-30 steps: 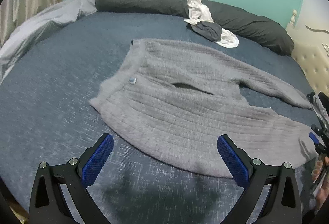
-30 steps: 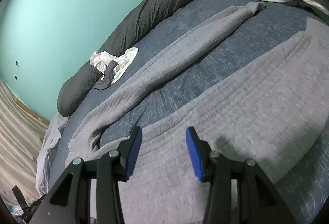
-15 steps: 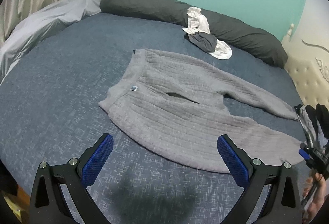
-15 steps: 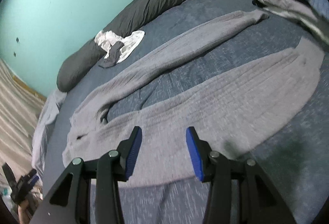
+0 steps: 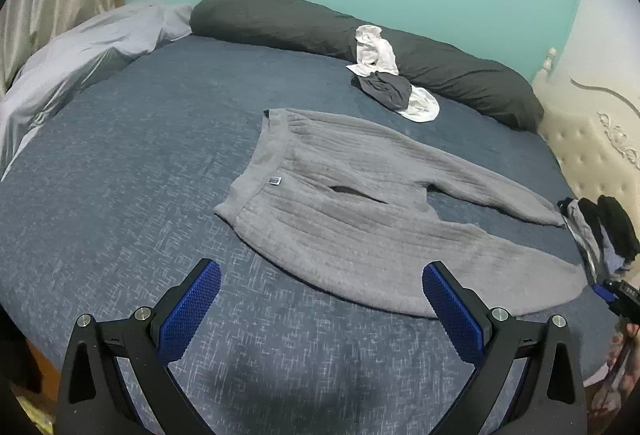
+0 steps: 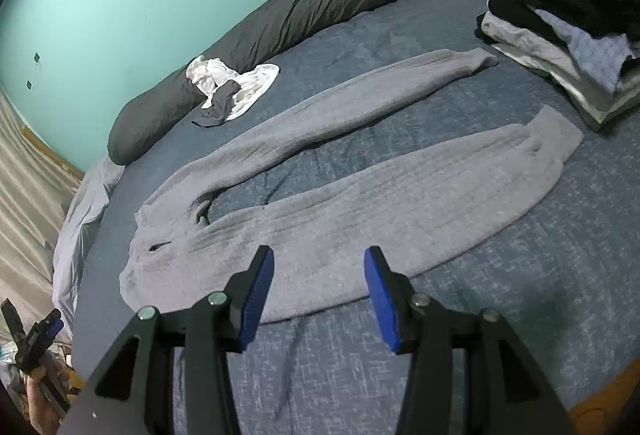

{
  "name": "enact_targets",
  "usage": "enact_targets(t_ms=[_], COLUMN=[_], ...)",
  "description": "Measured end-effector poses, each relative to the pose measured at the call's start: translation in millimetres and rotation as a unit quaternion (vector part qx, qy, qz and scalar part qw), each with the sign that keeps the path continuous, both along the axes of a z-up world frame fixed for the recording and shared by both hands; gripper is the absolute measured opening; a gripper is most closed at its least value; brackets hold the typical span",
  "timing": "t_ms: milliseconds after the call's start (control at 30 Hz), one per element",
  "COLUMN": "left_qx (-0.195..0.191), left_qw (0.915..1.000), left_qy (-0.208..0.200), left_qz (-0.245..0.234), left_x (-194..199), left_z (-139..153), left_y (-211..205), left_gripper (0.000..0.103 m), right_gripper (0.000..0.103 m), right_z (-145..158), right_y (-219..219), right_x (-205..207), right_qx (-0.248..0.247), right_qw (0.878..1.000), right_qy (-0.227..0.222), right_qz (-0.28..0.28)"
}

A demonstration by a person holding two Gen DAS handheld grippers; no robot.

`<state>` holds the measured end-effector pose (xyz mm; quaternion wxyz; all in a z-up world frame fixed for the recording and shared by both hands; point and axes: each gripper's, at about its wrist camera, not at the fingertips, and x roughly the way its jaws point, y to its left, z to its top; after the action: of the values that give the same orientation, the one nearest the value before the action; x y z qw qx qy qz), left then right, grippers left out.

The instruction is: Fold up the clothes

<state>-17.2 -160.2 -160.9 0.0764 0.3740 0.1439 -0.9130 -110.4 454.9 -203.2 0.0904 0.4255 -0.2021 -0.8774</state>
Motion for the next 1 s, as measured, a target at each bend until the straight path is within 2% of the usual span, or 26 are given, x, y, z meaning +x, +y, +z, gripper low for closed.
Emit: enact_targets(t_ms=[267, 467, 767, 1000], left_qx=[-0.005, 0.015, 0.043, 0.051], left_qw=[0.9998, 0.9994, 0.9979, 0.9958], left_qy=[-0.017, -0.026, -0.045, -0.075], left_qz=[-0.009, -0.018, -0.019, -0.014], left_x=[3, -2, -26, -53], left_z=[-7, -16, -51, -87], left_y=[-4, -10, -30, -46], left_gripper=[0.103, 0.103, 0.103, 0.103], right_gripper=[0.048, 0.048, 0.048, 0.048], right_z=[6, 4, -17, -37], right_y=[15, 29, 50, 46], right_x=[4, 2, -15, -36], right_qx=[0.016, 0.022, 0.036, 0.053], right_qw=[1.000, 1.000, 0.999, 0.997], right_qy=[0.002, -0.003, -0.032, -0.050], right_qz=[0.007, 0.002, -0.018, -0.008])
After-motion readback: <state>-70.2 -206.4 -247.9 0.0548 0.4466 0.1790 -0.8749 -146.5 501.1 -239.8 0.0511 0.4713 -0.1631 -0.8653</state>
